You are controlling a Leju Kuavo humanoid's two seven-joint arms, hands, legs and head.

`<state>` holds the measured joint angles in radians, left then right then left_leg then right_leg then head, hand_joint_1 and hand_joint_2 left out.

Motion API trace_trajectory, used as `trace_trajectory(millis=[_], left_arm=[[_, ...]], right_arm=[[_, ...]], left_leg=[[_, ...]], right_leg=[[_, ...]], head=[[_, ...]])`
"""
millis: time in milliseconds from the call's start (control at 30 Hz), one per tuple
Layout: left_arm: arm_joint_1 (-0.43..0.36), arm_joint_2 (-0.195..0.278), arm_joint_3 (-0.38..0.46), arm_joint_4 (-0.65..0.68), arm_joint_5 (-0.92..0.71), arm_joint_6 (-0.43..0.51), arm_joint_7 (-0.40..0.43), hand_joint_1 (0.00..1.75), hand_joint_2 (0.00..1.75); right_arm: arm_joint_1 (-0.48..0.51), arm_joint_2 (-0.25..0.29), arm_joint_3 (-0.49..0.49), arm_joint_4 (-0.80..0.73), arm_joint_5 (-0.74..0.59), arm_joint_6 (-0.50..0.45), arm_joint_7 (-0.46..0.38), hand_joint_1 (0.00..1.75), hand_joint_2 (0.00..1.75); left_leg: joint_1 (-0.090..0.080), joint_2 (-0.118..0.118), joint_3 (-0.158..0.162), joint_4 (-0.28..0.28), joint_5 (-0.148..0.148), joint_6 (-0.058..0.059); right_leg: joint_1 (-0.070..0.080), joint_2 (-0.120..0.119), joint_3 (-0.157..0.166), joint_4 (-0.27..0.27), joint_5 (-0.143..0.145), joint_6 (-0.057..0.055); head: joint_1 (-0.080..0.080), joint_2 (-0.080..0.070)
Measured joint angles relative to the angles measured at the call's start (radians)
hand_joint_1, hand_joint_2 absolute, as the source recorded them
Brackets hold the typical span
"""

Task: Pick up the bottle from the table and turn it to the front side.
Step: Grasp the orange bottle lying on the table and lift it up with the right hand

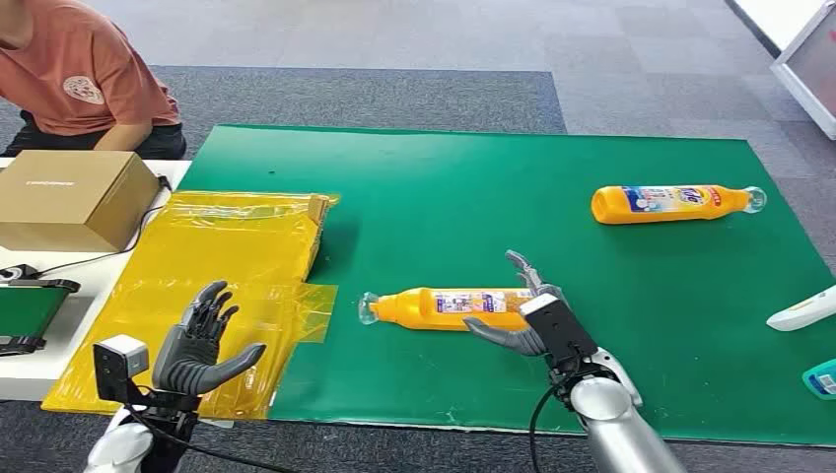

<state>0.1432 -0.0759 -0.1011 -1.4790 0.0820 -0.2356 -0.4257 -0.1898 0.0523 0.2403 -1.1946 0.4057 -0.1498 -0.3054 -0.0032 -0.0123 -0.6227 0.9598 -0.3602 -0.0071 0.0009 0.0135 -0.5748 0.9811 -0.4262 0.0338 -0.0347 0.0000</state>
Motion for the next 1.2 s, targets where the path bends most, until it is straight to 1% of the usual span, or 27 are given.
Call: trace_trajectory(millis=[200,433,500,633,767,833,900,1033,1167,1200], left_arm=[[0.000,0.000,0.000,0.000,-0.001,-0.001,0.000,0.00,1.75],[0.000,0.000,0.000,-0.002,0.000,-0.008,0.003,0.00,1.75],[0.000,-0.001,0.000,-0.005,0.001,-0.015,0.006,0.00,1.75],[-0.009,-0.003,-0.002,-0.037,-0.010,-0.037,0.021,0.00,1.75],[-0.024,-0.002,-0.018,-0.087,-0.090,0.011,0.045,0.00,1.75],[-0.027,-0.002,-0.031,-0.115,-0.101,0.020,0.049,0.00,1.75],[-0.029,-0.002,-0.049,-0.144,-0.098,0.018,0.049,0.00,1.75],[-0.030,-0.001,-0.074,-0.182,-0.092,0.014,0.047,0.00,1.75],[-0.029,0.004,-0.092,-0.214,-0.076,0.004,0.034,0.00,1.75],[-0.029,0.006,-0.098,-0.224,-0.073,0.001,0.032,0.00,1.75]], right_arm=[[-0.003,0.000,0.000,0.007,0.033,-0.011,0.012,0.00,1.75],[-0.018,-0.010,0.020,0.033,0.245,-0.092,0.089,0.00,1.75],[-0.029,-0.018,0.037,0.049,0.367,-0.127,0.137,0.00,1.75],[-0.071,-0.046,0.105,0.132,0.695,-0.194,0.238,0.00,1.75],[-0.115,-0.059,0.165,0.237,0.929,-0.244,0.318,0.00,1.75],[-0.146,-0.064,0.192,0.296,1.006,-0.263,0.338,0.00,1.75],[-0.184,-0.067,0.218,0.351,1.053,-0.273,0.343,0.00,1.75],[-0.237,-0.068,0.253,0.420,1.089,-0.274,0.350,0.00,1.75],[-0.275,-0.068,0.288,0.464,1.132,-0.261,0.352,1.75,1.75],[-0.281,-0.068,0.294,0.472,1.127,-0.257,0.344,1.75,1.75]], left_leg=[[0.000,0.000,0.000,0.000,0.000,0.000],[0.000,0.000,0.000,0.000,0.000,0.000],[0.000,0.000,0.000,0.000,0.000,0.000],[0.000,0.000,0.000,0.000,0.000,0.000],[0.000,0.000,0.000,0.000,0.000,0.000],[0.000,0.000,0.000,0.000,0.000,0.000],[0.000,0.000,0.001,0.000,0.000,0.000],[0.000,0.000,0.002,0.000,0.000,0.000],[0.000,0.000,0.003,0.000,0.001,0.000],[0.000,0.000,0.003,0.000,0.001,0.000]], right_leg=[[0.000,0.000,0.000,0.000,0.000,0.000],[0.000,0.000,0.000,0.000,0.000,0.000],[0.000,0.000,0.000,0.000,0.000,0.000],[0.000,0.000,0.000,0.000,0.000,0.000],[0.000,0.000,0.000,0.000,0.000,0.000],[0.000,0.000,0.000,0.000,0.000,0.000],[0.000,0.000,0.001,0.000,0.000,0.000],[0.000,0.000,0.001,0.000,0.000,0.000],[0.000,0.000,0.002,0.000,0.001,0.000],[0.000,0.000,0.002,0.000,0.001,0.000]], head=[[0.000,0.000],[0.000,0.000],[0.000,0.000],[0.000,0.000],[0.000,0.000],[0.000,0.000],[0.000,0.000],[0.000,0.000],[0.000,0.000],[0.000,0.000]])
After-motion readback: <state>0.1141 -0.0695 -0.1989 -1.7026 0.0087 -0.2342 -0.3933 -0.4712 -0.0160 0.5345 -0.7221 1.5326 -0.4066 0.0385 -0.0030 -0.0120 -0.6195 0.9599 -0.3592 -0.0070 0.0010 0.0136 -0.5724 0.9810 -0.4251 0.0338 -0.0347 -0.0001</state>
